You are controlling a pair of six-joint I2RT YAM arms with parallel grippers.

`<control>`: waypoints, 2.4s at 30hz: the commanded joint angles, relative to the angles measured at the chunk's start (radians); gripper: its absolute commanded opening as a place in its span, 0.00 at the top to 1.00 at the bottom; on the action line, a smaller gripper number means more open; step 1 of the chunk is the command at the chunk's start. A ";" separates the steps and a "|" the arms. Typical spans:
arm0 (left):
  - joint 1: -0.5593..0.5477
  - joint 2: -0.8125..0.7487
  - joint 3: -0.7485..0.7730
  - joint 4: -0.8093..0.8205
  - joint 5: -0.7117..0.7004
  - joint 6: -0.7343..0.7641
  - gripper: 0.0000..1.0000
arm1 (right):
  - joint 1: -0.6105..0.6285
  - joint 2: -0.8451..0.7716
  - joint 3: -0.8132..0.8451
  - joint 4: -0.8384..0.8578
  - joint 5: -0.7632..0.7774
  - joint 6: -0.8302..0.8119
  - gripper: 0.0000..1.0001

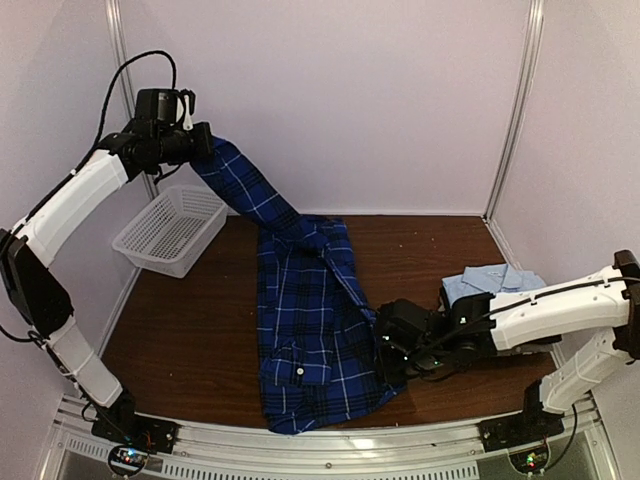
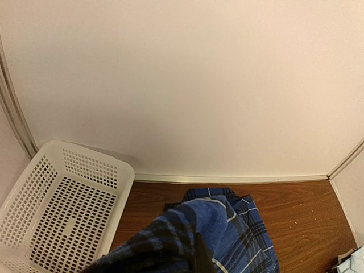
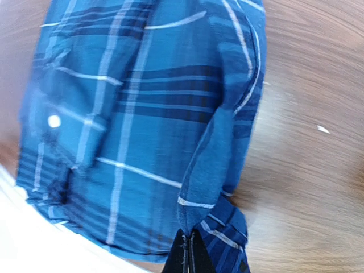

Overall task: Fold and stack the long sleeve shirts
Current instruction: Fold the 1/3-folded shirt at the center of the board, then adjust the corner of the shirt at the center of the board.

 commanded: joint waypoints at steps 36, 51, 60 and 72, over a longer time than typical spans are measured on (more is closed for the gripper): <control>0.139 -0.071 -0.091 0.012 -0.054 0.052 1.00 | -0.009 0.082 0.107 0.183 -0.266 -0.140 0.59; 0.139 -0.029 -0.097 0.012 0.012 0.033 1.00 | 0.132 0.335 0.317 -0.025 -0.099 -0.198 0.52; 0.139 -0.019 -0.102 0.019 0.030 0.027 1.00 | 0.135 0.425 0.342 -0.041 -0.005 -0.155 0.55; 0.139 -0.009 -0.098 0.021 0.036 0.024 1.00 | 0.134 0.462 0.379 -0.015 0.014 -0.162 0.84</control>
